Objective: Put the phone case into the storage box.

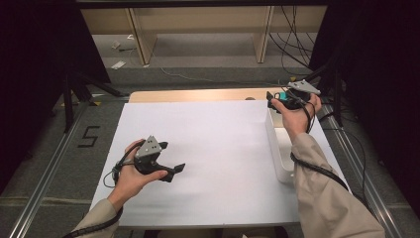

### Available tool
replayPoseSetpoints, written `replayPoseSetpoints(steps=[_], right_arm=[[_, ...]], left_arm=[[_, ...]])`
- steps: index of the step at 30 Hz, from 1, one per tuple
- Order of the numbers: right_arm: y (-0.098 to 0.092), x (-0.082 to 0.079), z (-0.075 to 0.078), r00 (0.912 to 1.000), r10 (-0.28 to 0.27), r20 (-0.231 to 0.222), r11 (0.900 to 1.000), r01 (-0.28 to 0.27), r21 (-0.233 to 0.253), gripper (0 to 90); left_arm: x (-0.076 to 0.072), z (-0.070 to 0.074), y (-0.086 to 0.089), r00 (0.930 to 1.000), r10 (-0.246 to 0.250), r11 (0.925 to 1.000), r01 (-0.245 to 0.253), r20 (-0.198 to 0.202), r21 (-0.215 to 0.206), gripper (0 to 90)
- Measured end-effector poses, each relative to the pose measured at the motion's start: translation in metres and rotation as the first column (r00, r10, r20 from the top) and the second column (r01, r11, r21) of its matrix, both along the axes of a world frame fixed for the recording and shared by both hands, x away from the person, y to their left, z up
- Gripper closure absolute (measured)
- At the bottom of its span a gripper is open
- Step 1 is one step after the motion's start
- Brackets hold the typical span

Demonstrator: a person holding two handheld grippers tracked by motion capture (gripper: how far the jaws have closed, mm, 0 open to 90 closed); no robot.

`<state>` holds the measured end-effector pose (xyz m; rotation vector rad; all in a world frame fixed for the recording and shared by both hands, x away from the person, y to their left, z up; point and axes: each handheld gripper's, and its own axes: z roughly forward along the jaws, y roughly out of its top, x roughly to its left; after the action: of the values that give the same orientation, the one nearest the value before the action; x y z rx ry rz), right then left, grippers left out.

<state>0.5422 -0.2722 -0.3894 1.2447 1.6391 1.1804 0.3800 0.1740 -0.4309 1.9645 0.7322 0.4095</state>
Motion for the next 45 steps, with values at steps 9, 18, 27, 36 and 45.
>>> replayPoseSetpoints(steps=[9, 18, 27, 36, 45], right_arm=[[0.008, -0.01, 0.004, 0.9984, 0.057, 0.007, 0.998, -0.057, -0.005, 2.2], [0.019, -0.021, 0.006, 0.9907, 0.136, 0.001, 0.991, -0.136, -0.012, 3.5], [0.027, -0.033, 0.005, 0.9821, 0.188, -0.002, 0.982, -0.188, -0.013, 4.9], [0.031, -0.043, 0.005, 0.9702, 0.242, -0.002, 0.97, -0.242, -0.001, 6.2], [0.037, -0.052, 0.006, 0.9576, 0.288, 0.004, 0.958, -0.288, 0.001, 6.7]], left_arm=[[0.0, 0.0, 0.0, 1.0, 0.001, 1.0, -0.001, 0.001, 0.001, 1.6], [0.0, 0.001, 0.0, 1.0, 0.001, 1.0, -0.001, 0.002, 0.001, 1.6], [0.0, 0.001, 0.0, 1.0, 0.002, 1.0, -0.002, 0.003, -0.002, 1.6], [0.0, 0.001, 0.0, 1.0, 0.002, 1.0, -0.002, 0.003, -0.001, 1.6], [-0.001, 0.002, 0.0, 1.0, 0.003, 1.0, -0.003, 0.004, -0.001, 1.6]])
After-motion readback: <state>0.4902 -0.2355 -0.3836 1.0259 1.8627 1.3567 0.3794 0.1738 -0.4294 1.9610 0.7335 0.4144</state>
